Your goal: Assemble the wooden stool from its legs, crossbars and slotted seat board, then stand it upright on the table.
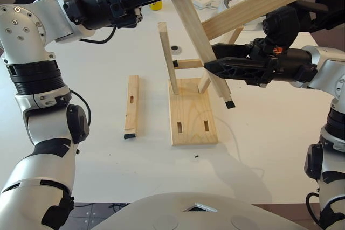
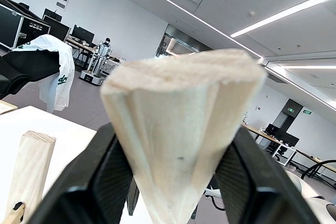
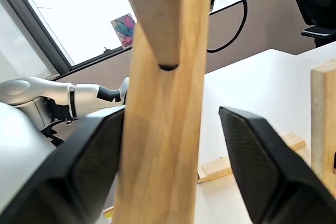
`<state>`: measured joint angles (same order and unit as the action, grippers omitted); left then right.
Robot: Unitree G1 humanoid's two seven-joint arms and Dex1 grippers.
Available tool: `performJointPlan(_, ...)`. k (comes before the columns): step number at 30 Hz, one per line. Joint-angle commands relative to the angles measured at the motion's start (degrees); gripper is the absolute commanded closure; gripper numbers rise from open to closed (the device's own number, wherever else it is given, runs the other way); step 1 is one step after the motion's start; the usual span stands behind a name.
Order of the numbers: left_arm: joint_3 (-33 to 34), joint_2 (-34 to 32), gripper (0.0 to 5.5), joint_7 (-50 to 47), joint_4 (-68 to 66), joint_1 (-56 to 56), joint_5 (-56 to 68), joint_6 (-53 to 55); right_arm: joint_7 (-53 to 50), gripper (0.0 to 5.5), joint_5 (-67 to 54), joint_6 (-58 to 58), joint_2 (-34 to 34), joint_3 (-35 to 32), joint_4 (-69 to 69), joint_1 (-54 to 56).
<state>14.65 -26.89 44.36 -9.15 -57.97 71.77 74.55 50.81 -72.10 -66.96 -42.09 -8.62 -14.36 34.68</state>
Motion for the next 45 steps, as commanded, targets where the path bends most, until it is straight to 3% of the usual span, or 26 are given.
performJointPlan(1,1.3,-1.0,3.39,0.5,0.4,0.2,0.3,-0.2,3.1,2.13,3.1,0.2,-3.5,1.0,-1.3,-3.6)
performJointPlan(11,2.3,-1.9,3.39,-0.3,3.5,2.3,-1.0,-2.1,8.6,2.13,18.5,10.1,-11.1,4.8,-4.5,-17.2)
performJointPlan(15,1.0,-2.8,3.43,0.4,14.2,9.6,-4.3,-6.7,7.9,2.13,31.0,19.0,-14.2,8.0,-3.2,-26.7)
performJointPlan(18,-0.7,-3.7,3.43,2.4,19.8,14.7,-6.2,-9.5,5.3,2.13,35.6,23.3,-12.3,8.8,-6.7,-31.2)
performJointPlan(23,-2.3,-5.1,3.43,5.0,22.8,19.2,-9.1,-13.5,2.6,2.13,50.5,41.6,-9.7,14.6,-7.5,-38.1)
performJointPlan(31,-6.1,-7.3,3.43,7.6,27.0,25.3,-15.5,-20.3,0.1,2.13,63.0,61.5,-6.5,16.3,-6.6,-43.8)
performJointPlan(45,-9.1,-9.2,3.43,11.4,27.7,28.1,-19.3,-24.8,-1.5,2.13,73.1,65.8,-2.3,25.1,-10.0,-46.9)
